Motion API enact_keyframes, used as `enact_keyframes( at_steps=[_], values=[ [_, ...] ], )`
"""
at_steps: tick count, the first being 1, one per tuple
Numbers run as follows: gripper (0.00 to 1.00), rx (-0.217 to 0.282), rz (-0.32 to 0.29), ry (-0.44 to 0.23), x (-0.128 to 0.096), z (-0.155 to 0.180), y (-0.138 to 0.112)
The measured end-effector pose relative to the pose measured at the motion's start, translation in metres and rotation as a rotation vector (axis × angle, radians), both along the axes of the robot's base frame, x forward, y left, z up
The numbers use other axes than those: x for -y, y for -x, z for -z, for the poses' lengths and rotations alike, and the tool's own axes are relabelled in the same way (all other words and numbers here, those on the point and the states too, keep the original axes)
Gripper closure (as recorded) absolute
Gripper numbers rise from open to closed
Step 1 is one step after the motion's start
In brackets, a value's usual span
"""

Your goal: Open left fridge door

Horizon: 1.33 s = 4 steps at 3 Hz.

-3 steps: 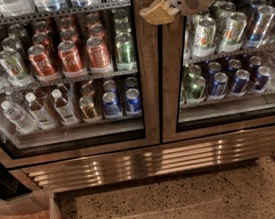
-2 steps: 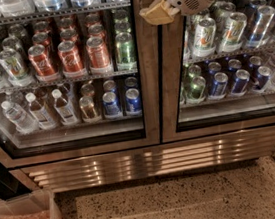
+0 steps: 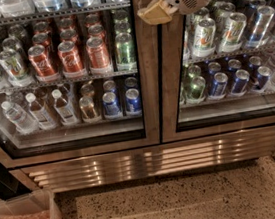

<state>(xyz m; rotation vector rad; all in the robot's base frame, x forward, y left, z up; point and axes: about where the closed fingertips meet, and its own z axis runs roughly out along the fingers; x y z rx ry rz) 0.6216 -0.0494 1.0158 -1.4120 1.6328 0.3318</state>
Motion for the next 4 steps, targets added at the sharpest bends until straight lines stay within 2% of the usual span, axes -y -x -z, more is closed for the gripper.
enact_keyframes(
  at_steps=[1, 2, 3, 4],
  values=[
    [0.11, 0.0, -0.006, 0.0, -0.001, -0.001, 0.002],
    [0.05, 0.001, -0.01, 0.0, -0.002, 0.0, 0.005],
    [0.24, 0.001, -0.011, 0.0, -0.002, 0.001, 0.01],
    [0.47, -0.029, -0.053, -0.016, -0.011, 0.007, 0.016]
  ],
)
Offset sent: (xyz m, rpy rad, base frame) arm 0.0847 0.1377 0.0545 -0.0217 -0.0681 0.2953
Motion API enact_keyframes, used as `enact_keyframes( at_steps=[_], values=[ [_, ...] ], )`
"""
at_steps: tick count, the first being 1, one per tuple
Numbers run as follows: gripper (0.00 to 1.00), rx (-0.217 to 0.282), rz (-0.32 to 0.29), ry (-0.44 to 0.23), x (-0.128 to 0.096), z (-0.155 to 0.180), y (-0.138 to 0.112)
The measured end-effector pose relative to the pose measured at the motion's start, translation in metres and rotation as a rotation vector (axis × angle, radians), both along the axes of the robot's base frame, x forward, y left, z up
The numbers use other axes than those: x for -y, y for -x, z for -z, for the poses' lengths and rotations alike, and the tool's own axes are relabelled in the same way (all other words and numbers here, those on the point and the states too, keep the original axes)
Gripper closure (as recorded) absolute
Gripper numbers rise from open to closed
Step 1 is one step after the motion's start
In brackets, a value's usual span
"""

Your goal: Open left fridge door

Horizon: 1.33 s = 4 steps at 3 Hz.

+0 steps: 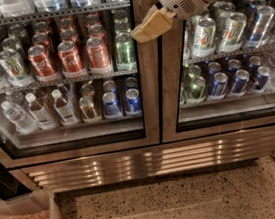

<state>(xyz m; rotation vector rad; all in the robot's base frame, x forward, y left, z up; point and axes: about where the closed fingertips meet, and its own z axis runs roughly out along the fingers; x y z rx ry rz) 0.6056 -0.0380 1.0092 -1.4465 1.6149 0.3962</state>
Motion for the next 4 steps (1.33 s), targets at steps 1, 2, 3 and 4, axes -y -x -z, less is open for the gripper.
enact_keyframes(
  at_steps=[1, 2, 3, 4],
  values=[
    [0.69, 0.0, 0.0, 0.0, 0.0038, -0.002, -0.0011],
    [0.93, 0.0, 0.0, 0.0, 0.0085, -0.0049, -0.0062],
    [1.0, 0.0, 0.0, 0.0, 0.0102, -0.0056, -0.0075],
    [1.0, -0.002, 0.002, -0.002, 0.0105, -0.0058, -0.0076]
  ],
)
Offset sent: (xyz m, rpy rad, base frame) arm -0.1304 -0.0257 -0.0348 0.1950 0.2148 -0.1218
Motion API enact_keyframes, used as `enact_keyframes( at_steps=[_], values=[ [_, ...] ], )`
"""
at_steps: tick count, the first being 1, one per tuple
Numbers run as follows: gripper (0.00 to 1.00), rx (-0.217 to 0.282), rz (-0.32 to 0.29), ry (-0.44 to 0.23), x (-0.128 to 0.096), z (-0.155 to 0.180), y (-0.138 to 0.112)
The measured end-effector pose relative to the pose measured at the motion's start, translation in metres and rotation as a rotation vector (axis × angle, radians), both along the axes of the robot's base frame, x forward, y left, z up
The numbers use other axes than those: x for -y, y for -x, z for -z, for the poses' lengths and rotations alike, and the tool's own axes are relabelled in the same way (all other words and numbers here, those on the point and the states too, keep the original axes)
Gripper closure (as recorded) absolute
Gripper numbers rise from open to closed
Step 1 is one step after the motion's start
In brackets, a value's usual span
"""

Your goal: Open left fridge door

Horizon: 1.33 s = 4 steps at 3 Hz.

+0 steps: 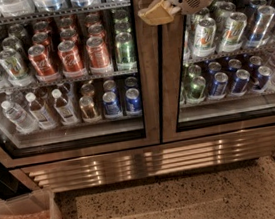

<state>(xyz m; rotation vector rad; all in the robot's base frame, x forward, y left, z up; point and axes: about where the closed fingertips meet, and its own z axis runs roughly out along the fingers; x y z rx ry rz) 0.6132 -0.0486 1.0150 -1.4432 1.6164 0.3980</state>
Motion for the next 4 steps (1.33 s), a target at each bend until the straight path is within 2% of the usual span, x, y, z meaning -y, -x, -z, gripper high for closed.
enact_keyframes(
  at_steps=[1, 2, 4],
  values=[
    [0.93, -0.002, 0.002, -0.002, 0.0007, -0.0006, -0.0001],
    [1.0, -0.002, 0.002, -0.002, 0.0007, -0.0006, -0.0001],
    [1.0, -0.002, 0.002, -0.002, 0.0007, -0.0065, -0.0001]
  ],
)
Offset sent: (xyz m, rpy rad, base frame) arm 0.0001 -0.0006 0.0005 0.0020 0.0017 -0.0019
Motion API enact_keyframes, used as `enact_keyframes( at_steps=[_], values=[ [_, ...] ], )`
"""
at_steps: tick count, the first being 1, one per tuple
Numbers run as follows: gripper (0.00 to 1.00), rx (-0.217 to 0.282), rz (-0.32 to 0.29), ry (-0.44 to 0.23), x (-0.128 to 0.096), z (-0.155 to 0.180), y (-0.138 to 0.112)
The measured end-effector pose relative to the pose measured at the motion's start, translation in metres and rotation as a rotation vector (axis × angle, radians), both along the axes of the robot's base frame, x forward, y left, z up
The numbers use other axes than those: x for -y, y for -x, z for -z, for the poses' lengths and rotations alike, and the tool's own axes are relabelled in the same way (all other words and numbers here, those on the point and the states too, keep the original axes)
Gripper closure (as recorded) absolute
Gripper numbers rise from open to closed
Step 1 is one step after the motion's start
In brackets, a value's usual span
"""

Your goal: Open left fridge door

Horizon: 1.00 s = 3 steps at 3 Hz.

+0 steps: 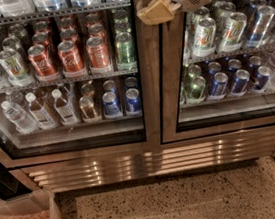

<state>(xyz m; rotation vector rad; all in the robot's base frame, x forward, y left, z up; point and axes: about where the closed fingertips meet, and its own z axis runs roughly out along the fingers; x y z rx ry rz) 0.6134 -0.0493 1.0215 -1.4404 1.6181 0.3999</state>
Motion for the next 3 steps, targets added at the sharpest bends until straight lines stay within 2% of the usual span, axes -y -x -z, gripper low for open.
enact_keyframes(
  at_steps=[3],
  values=[
    [1.0, -0.019, 0.002, -0.013, 0.0003, 0.0012, 0.0112]
  ],
)
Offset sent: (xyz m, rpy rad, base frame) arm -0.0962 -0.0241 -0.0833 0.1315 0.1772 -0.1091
